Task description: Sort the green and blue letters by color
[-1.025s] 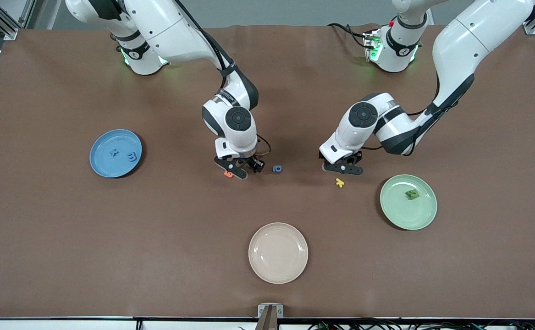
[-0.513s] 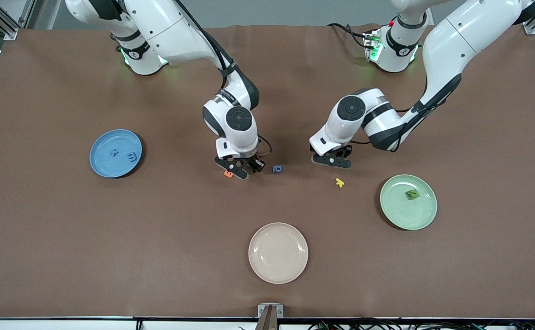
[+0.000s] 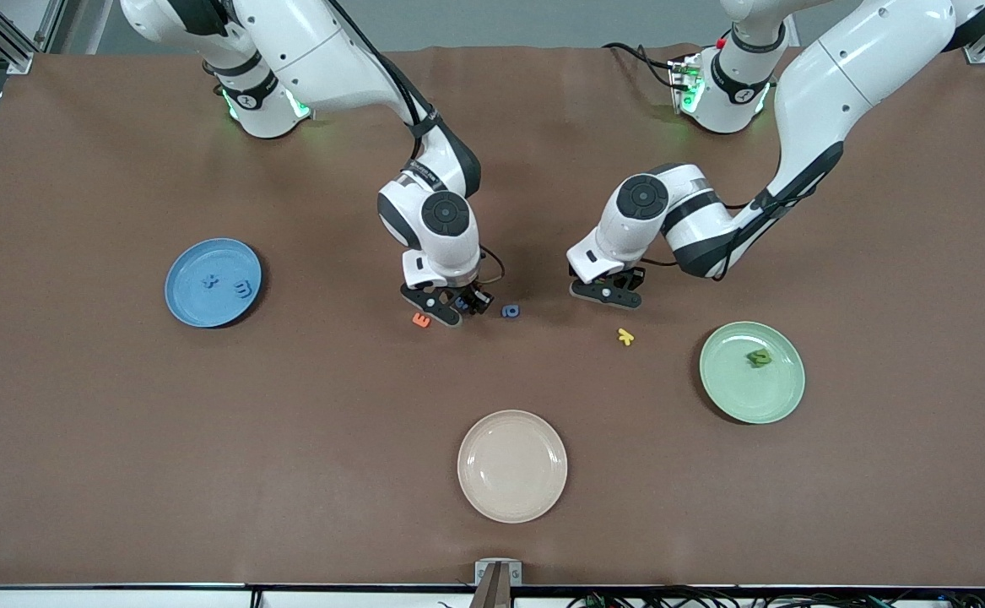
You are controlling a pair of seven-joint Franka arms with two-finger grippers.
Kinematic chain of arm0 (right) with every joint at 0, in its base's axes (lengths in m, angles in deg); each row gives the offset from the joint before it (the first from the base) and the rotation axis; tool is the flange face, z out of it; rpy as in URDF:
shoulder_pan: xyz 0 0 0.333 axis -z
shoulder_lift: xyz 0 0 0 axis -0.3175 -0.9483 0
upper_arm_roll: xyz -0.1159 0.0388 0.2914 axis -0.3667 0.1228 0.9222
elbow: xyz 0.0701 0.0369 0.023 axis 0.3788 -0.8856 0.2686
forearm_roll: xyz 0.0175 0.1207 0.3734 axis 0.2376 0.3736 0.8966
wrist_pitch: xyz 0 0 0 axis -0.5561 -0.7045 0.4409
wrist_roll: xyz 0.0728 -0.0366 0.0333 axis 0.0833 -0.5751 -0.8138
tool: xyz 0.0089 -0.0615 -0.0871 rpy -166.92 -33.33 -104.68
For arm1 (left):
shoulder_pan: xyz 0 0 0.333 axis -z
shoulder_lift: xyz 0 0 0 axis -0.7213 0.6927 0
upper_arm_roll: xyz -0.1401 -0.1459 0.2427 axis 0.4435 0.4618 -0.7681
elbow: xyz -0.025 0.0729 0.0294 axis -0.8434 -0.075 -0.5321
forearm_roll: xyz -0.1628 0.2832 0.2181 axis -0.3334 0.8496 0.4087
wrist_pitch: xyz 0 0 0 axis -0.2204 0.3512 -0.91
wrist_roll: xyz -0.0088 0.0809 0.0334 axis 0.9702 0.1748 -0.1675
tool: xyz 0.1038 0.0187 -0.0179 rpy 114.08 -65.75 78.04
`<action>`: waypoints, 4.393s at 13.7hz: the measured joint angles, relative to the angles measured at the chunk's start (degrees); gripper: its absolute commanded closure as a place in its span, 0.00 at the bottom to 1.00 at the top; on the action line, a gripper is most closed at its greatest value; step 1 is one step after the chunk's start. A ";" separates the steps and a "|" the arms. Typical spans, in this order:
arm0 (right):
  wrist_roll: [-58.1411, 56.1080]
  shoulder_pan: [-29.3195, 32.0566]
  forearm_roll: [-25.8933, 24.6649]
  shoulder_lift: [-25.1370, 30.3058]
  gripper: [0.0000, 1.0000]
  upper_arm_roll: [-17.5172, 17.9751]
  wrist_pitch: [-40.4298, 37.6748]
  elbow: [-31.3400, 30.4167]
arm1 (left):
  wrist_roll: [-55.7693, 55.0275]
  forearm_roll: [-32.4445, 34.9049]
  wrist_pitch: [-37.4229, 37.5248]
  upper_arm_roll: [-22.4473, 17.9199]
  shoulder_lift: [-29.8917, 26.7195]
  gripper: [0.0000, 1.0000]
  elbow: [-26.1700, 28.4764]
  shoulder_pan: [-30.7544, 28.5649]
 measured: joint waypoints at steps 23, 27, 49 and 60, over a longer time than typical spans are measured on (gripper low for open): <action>-58.31 30.66 -1.31 34.05 1.00 -1.38 -12.29 -31.28 | -6.64 2.54 -0.04 -1.88 0.85 0.99 -3.97 1.10; -71.35 40.47 -1.49 35.44 0.96 -1.33 1.98 -43.40 | -6.11 2.65 4.79 -1.98 0.11 0.99 -12.56 -0.13; -38.77 19.10 3.56 34.62 0.00 1.09 -1.93 -33.47 | 20.69 2.65 11.49 -3.10 0.31 0.86 -11.68 -24.20; -14.87 0.05 3.15 4.52 0.00 0.86 -8.12 5.92 | 20.37 2.64 11.19 -2.62 0.46 0.00 -11.72 -23.85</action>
